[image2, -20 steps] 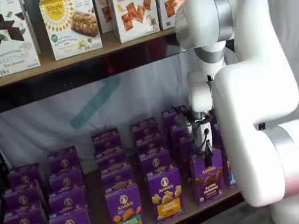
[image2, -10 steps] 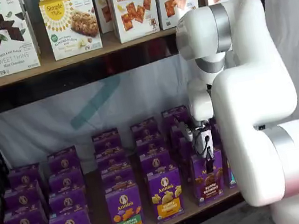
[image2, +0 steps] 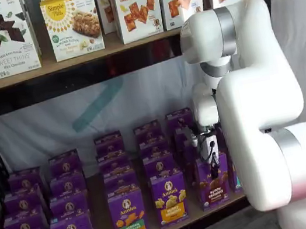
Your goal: Pick up the purple box with a brown patch in the center, on the bottom shelf, the fifth box from the left
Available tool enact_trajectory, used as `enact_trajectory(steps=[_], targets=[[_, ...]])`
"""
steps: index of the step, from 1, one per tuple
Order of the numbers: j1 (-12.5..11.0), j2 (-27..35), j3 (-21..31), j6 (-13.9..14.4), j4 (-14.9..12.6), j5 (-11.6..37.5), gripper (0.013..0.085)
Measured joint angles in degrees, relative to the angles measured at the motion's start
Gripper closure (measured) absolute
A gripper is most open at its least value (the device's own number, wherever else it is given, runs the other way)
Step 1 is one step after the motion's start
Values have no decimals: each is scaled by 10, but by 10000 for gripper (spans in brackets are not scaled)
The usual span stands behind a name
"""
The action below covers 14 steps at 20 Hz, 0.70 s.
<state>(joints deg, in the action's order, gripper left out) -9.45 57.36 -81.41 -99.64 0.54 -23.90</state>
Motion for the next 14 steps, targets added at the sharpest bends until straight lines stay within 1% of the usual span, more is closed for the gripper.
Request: enact_trajectory(steps=[1, 2, 3, 4, 5, 6, 7, 8, 9, 10, 14], targets=[[0, 0, 1, -1, 1, 1, 210], [0, 0, 2, -1, 1, 2, 250], [0, -1, 3, -1, 1, 3, 250], [0, -1, 4, -1, 1, 4, 290], [0, -2, 6, -2, 2, 6, 290], [0, -2, 7, -3, 3, 8, 330], [0, -2, 9, -5, 5, 10, 330], [0, -2, 10, -7, 7, 12, 370], [1, -3, 11, -7, 8, 13, 370], [1, -3, 12, -8, 9, 13, 410], [3, -3, 13, 4, -1, 14, 410]])
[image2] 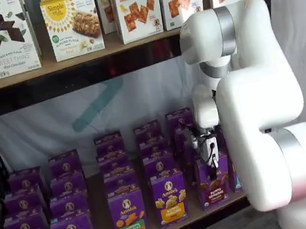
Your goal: Pick up the purple box with a brown patch in the center, on the bottom shelf, the fifth box from the left
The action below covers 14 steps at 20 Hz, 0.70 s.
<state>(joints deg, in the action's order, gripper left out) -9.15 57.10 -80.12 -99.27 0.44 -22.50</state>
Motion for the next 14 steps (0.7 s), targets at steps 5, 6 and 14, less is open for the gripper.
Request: enact_trajectory(steps=[5, 6, 14], targets=[[3, 1, 2, 3, -1, 4, 410], [3, 1, 3, 4, -1, 4, 410], [5, -3, 10, 3, 3, 10, 570]])
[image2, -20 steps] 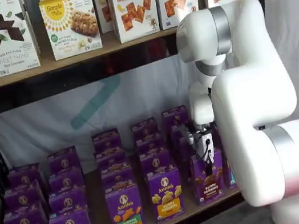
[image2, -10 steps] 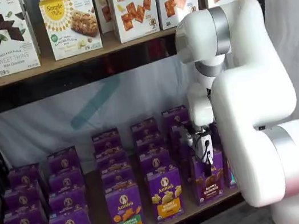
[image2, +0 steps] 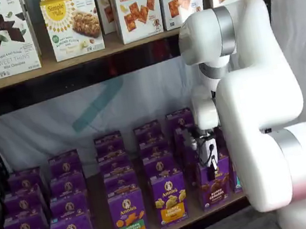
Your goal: Pick up the purple box with a brown patch in the center, on the bottom shelf, the fifth box from the left
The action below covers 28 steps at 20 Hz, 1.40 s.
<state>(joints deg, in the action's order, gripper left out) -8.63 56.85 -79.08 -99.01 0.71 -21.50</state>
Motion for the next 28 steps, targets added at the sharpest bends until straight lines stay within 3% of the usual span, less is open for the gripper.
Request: enact_trajectory(steps=[8, 12, 19, 23, 28], targets=[[0, -6, 7, -5, 5, 3, 570], [-1, -9, 10, -8, 7, 1, 690], [-1, -21, 23, -19, 20, -4, 690], [3, -44, 57, -26, 31, 11, 690], [9, -94, 131, -17, 27, 36, 690]])
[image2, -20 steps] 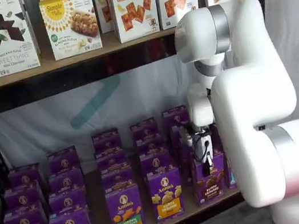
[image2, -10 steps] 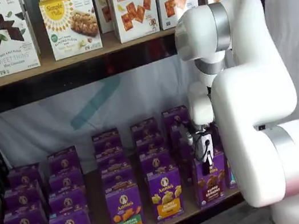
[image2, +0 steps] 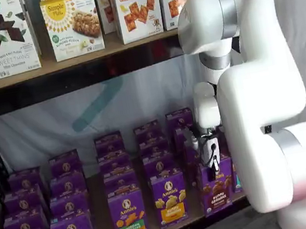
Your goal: Pick up the purple box with a brown patch in the center, on the bottom shelf, the fifth box from the left
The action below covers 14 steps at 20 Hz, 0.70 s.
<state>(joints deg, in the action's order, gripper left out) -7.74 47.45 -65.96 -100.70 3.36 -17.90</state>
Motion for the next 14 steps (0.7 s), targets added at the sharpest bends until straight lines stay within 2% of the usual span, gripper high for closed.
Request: enact_trajectory(steps=[3, 5, 7, 8, 14], targets=[[6, -40, 47, -3, 10, -2, 690], [12, -76, 89, 7, 6, -2, 690], [16, -111, 128, 40, -26, 3, 690], [17, -126, 143, 47, -31, 4, 690], [33, -218, 228, 37, -4, 2, 690]])
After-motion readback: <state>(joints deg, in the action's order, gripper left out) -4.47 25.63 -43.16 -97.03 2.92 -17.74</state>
